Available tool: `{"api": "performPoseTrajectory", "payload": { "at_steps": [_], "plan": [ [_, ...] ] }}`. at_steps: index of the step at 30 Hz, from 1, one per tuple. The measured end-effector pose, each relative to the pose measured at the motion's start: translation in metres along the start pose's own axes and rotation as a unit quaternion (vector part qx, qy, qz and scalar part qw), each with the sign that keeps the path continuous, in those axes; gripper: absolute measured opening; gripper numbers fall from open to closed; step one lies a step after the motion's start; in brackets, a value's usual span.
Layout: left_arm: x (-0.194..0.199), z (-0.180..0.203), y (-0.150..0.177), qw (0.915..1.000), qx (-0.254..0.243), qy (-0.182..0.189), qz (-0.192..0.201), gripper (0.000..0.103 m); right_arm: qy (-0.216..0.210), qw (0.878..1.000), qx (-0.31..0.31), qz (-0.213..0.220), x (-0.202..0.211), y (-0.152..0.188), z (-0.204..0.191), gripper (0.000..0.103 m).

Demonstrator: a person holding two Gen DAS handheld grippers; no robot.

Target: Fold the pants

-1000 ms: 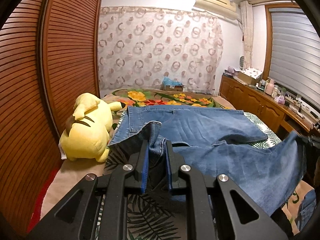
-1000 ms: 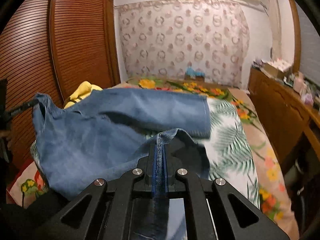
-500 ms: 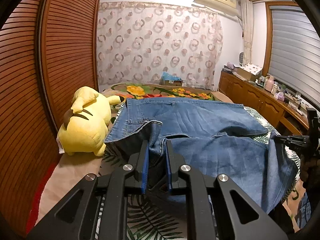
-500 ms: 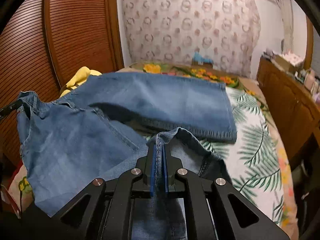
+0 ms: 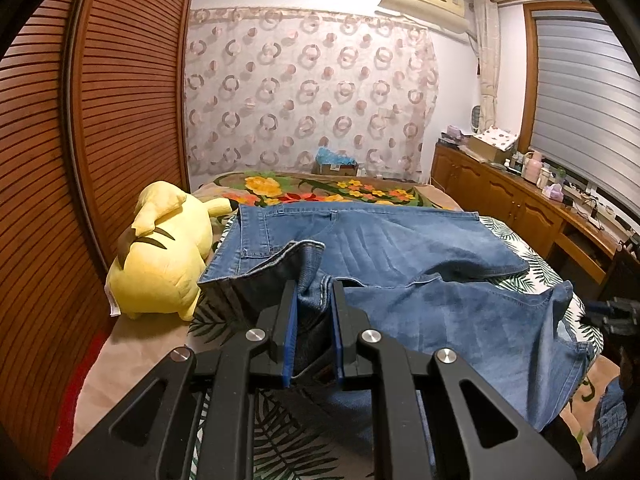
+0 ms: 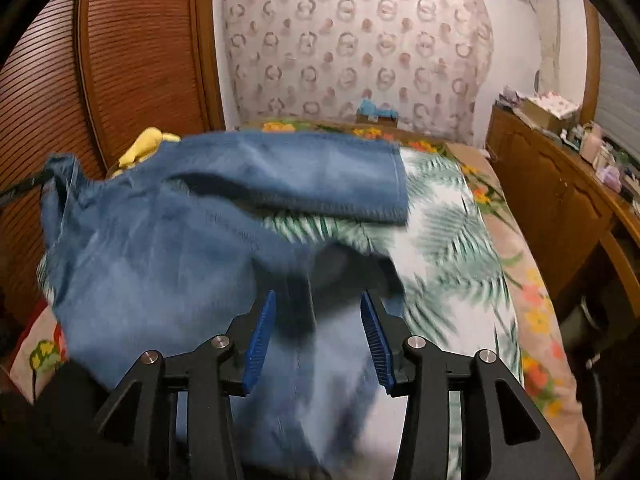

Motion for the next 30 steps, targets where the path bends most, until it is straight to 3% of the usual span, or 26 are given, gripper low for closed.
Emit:
{"api": "performPoseTrajectory", "payload": {
  "at_steps": [6, 16, 18, 20, 22, 30],
  "plan": [
    [0.000, 0.001, -0.001, 1.0000, -0.002, -0.001, 0.000, 0.016, -0.015, 1.000, -0.011, -0.019, 0.012, 0.028, -0.006, 0.046],
    [-0.002, -0.004, -0.007, 1.0000, 0.003, -0.007, 0.005, 0.016, -0.042, 0.998, -0.007, -0.041, 0.000, 0.034, -0.003, 0.046],
    [-0.002, -0.008, -0.008, 0.9999, 0.006, -0.009, 0.008, 0.016, -0.049, 0.998, -0.013, -0.047, 0.001, 0.035, -0.001, 0.035],
    [-0.002, -0.011, -0.010, 0.9999, 0.008, -0.010, 0.010, 0.016, -0.055, 0.997, -0.011, -0.047, 0.003, 0.035, -0.002, 0.018],
    [-0.001, -0.012, -0.011, 0.9998, 0.007, -0.012, 0.012, 0.016, -0.060, 0.997, -0.005, -0.039, 0.007, 0.032, -0.004, 0.012],
    [0.005, -0.027, -0.031, 0.9989, 0.018, -0.019, 0.038, 0.015, -0.033, 0.998, -0.010, 0.043, 0.038, -0.010, 0.011, 0.007]
  ]
}}
Point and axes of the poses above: each gripper's, at about its wrist camera, not at the fingertips, and x roughly against the way its jaws point, z to its right, y to its underside, the point moved 8 cm from there along -x, roughly the way its jaws point
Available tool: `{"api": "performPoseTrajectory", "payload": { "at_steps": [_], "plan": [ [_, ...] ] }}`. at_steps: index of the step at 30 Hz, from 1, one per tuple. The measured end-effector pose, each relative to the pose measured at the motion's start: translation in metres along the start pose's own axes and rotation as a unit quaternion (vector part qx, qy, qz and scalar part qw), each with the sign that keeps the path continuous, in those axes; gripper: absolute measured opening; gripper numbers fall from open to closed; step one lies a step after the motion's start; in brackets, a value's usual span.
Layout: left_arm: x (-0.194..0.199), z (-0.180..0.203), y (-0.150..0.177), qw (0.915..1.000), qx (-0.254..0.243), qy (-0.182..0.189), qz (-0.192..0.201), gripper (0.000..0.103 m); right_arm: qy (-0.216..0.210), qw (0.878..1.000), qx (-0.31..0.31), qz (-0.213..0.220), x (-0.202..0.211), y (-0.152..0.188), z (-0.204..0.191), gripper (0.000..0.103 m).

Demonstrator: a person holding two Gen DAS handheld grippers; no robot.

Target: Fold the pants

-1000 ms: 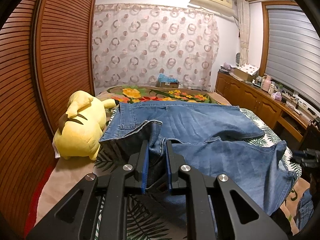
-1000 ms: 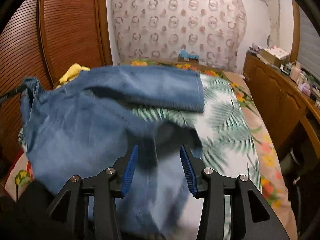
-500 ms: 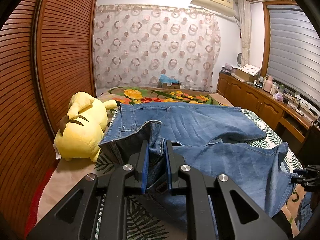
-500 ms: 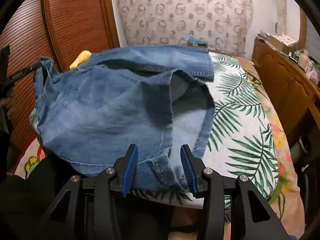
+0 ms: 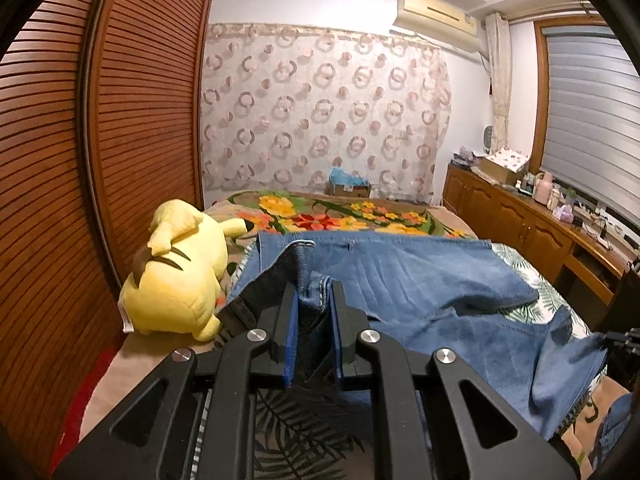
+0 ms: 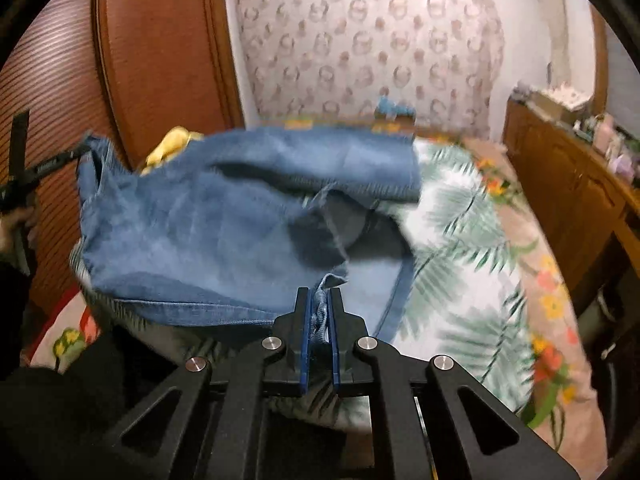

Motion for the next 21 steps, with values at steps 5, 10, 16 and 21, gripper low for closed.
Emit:
{"api": "performPoseTrajectory", "payload": {
  "at_steps": [5, 10, 16, 21],
  "plan": [
    [0.006, -0.010, -0.020, 0.9997, 0.001, -0.010, 0.020, 0.015, 0.017, 0.998, -0.001, 0.055, 0.019, -0.037, 0.013, 0.007],
    [0.009, -0.020, -0.033, 0.9992, 0.008, -0.018, 0.034, 0.015, 0.028, 0.995, -0.007, 0.099, 0.033, -0.064, 0.020, 0.007],
    [-0.001, -0.029, -0.048, 0.9987, 0.017, -0.021, 0.042, 0.015, 0.043, 0.991, -0.007, 0.128, 0.033, -0.079, 0.021, 0.007],
    [-0.021, -0.029, -0.054, 0.9989, 0.015, -0.024, 0.038, 0.014, 0.049, 0.990, -0.006, 0.132, 0.015, -0.083, 0.019, 0.007]
  ]
}}
Point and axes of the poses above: each gripper's, at about its wrist camera, not at the fingertips, and x roughly against the way its jaws point, z to its right, y to its underside, the point moved 8 cm from there along -x, roughly the way its jaws point
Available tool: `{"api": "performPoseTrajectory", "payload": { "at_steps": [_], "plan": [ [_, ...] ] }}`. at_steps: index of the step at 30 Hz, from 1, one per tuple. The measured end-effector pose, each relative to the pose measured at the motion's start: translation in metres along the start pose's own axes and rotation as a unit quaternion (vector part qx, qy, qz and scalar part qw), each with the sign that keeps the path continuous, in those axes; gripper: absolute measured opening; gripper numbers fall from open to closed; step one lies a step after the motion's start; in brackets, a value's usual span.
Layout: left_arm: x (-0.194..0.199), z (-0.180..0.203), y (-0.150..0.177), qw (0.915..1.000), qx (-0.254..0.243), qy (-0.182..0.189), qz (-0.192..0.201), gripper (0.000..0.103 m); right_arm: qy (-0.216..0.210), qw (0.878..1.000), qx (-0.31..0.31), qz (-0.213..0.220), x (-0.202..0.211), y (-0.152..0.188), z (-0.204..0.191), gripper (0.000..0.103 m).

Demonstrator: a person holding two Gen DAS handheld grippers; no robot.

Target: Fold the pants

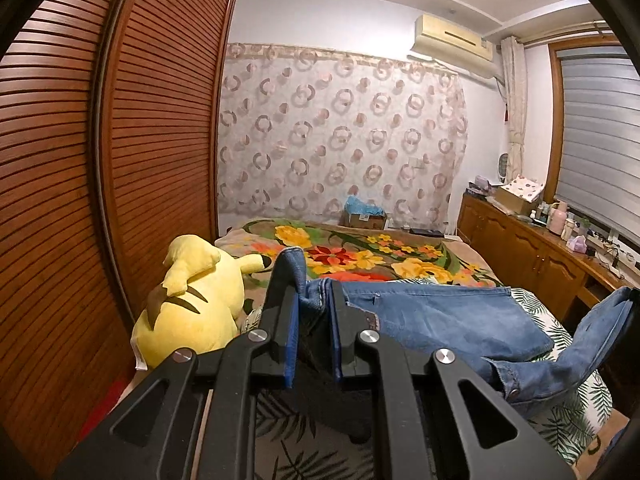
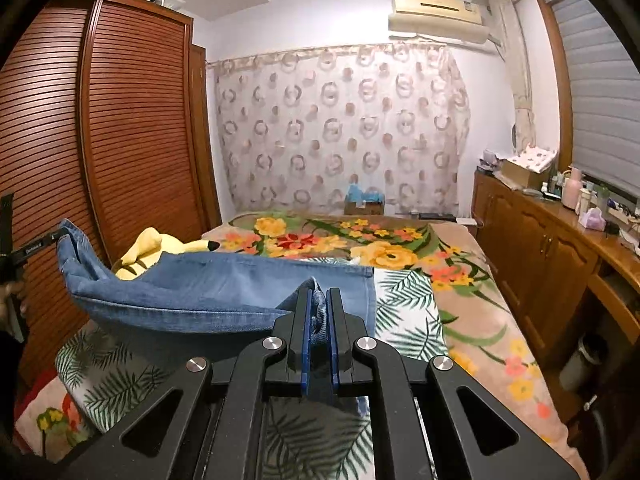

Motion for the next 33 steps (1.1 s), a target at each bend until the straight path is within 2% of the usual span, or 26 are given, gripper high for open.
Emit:
{"api": "performPoseTrajectory", "payload": {
  "at_steps": [6, 20, 33],
  "plan": [
    [-0.028, -0.001, 0.000, 0.9999, 0.000, 0.000, -0.012, 0.014, 0.010, 1.000, -0.001, -0.008, -0.029, -0.001, 0.003, 0.007],
    [-0.108, -0.003, -0.033, 0.9996, -0.011, -0.011, -0.023, 0.012, 0.027, 0.999, 0.027, -0.015, -0.097, -0.047, 0.011, 0.007],
    [-0.178, -0.002, -0.043, 0.9985, -0.023, -0.022, -0.045, 0.012, 0.042, 0.998, 0.047, -0.028, -0.149, -0.053, 0.009, 0.007]
  ]
}}
Point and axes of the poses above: each gripper's, at about its wrist camera, not at the fingertips, and x roughly against the way its jaws point, z to its right, y to its underside, the point moved 8 cm from there along -x, roughly the way its jaws point
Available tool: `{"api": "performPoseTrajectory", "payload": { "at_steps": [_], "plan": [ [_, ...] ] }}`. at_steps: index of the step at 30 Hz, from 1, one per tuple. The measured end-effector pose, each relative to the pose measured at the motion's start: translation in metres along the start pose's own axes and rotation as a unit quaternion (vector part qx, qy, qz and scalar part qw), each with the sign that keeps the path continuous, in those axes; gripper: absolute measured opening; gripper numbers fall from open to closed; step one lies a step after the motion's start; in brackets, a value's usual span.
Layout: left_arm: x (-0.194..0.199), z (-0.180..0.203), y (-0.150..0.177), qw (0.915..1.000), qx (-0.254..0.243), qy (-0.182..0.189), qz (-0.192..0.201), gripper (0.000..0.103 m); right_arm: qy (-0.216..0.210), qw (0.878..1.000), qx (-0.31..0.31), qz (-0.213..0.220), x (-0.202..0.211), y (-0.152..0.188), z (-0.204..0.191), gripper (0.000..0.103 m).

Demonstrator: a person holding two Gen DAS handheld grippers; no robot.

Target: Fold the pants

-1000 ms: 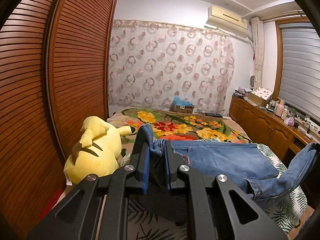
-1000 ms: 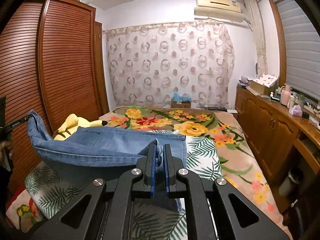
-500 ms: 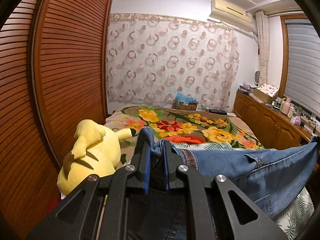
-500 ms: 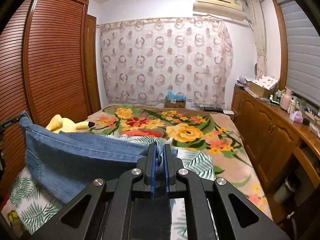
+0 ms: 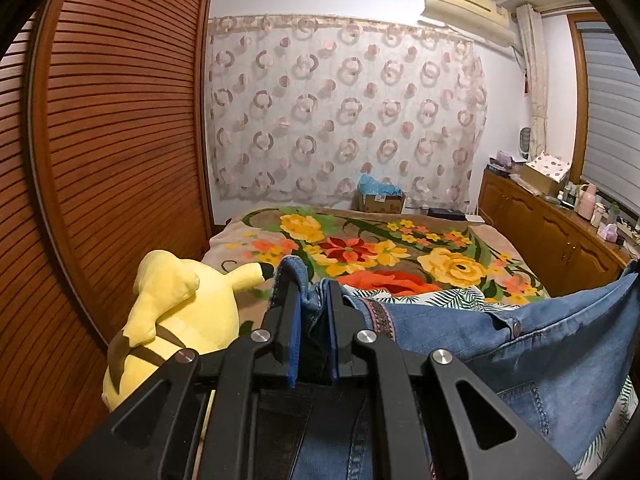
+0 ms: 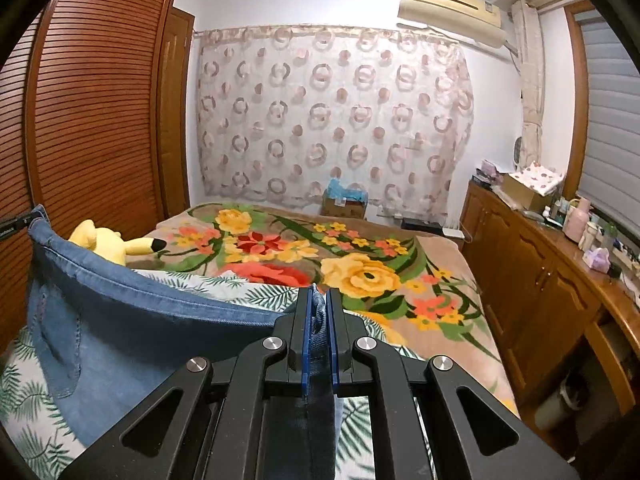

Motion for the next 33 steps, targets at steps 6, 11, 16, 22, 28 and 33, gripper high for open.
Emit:
{"api": "performPoseTrajectory", "payload": {
  "at_steps": [6, 11, 16, 22, 28, 33],
  "plan": [
    [-0.017, 0.001, -0.007, 1.0000, -0.003, -0.004, -0.003, 0.012, 0.005, 1.000, -0.006, -0.010, -0.017, -0.004, 0.011, 0.007],
    [-0.048, 0.001, 0.006, 0.9993, -0.011, -0.010, -0.036, 0.012, 0.013, 0.999, 0.008, -0.048, -0.040, 0.005, 0.004, 0.007],
    [-0.053, 0.002, 0.017, 0.9985, -0.019, -0.013, -0.049, 0.012, 0.018, 0.997, 0.020, -0.075, -0.047, 0.014, -0.003, 0.007],
    [-0.052, 0.005, 0.018, 0.9974, -0.025, -0.010, -0.066, 0.018, 0.015, 0.995, 0.022, -0.098, -0.045, 0.005, -0.007, 0.007],
    [-0.039, 0.009, 0.026, 0.9968, -0.038, 0.000, -0.070, 0.066, 0.011, 0.994, 0.017, -0.106, -0.040, -0.007, -0.006, 0.007],
    [-0.019, 0.016, 0.033, 0.9966, -0.036, 0.024, -0.070, 0.079, 0.013, 0.995, 0.016, -0.102, -0.027, -0.010, -0.002, 0.020]
  ]
}}
Point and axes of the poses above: each gripper's, at about its wrist camera, not at the fingertips, and x roughly against the way its jaws point, z to its right, y to its underside, the point moved 8 cm from there along -x, roughly the way its jaws point
